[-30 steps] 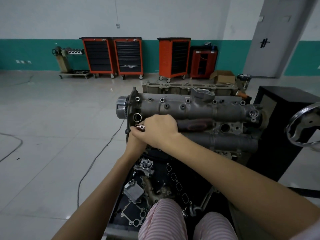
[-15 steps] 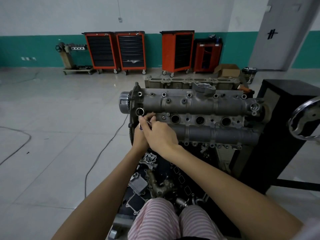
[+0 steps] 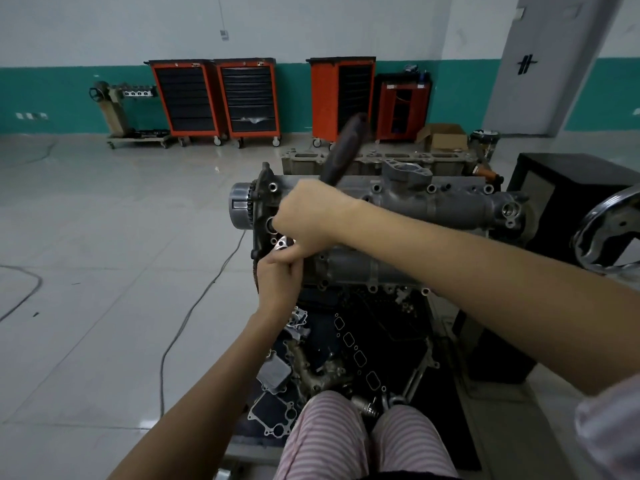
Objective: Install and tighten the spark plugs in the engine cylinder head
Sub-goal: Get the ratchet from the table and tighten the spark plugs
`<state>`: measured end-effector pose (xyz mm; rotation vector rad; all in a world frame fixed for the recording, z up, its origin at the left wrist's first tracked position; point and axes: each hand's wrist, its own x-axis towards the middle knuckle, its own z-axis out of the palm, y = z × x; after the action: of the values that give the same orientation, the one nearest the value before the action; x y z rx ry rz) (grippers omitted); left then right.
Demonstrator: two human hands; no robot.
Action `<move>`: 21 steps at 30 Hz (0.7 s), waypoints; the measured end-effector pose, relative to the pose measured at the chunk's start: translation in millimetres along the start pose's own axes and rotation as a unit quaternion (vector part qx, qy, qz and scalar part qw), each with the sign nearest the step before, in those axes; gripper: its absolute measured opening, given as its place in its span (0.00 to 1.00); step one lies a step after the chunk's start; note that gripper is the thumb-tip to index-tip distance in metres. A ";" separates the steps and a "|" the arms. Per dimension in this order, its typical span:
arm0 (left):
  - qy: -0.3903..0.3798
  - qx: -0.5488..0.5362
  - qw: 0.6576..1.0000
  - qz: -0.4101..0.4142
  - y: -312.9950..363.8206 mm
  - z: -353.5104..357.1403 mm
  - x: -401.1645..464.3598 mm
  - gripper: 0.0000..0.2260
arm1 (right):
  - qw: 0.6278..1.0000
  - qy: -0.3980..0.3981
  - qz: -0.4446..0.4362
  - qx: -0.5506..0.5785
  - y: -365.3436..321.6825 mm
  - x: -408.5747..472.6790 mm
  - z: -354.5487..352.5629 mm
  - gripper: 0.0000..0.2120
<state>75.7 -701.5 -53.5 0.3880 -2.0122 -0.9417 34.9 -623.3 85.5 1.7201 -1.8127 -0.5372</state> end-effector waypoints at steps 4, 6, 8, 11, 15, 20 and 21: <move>-0.040 -0.054 0.997 -0.037 -6.3 -6.1 4.5 0.10 | 0.999 0.014 0.015 -0.033 -5.3 5.6 4.3 0.29; -0.046 -0.065 0.996 -0.036 -7.6 -6.8 5.8 0.08 | 0.994 0.030 0.101 0.023 -15.2 0.9 12.7 0.29; -0.042 -0.045 0.998 -0.003 -5.8 -6.7 5.4 0.06 | 0.961 0.031 0.232 0.144 -28.0 -6.9 20.8 0.29; -0.065 -0.082 0.994 -0.003 -0.3 -5.5 0.5 0.09 | 0.815 -0.068 0.359 0.451 -42.9 -17.6 26.3 0.27; -0.052 -0.233 0.963 -0.122 14.1 -3.9 -0.9 0.11 | 0.500 -0.131 0.383 0.765 -56.9 -19.2 26.3 0.27; -0.020 -0.187 0.977 -0.100 10.0 -3.8 -2.3 0.10 | 0.645 -0.096 0.391 0.650 -59.7 -16.3 22.8 0.25; -0.023 -0.147 0.985 -0.084 9.5 -3.4 -2.3 0.09 | 0.759 -0.078 0.371 0.530 -54.8 -16.9 22.0 0.25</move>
<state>80.5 -695.4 -46.6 0.3771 -1.8643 -1.3437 62.2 -613.6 31.3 1.2559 -2.9695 0.8857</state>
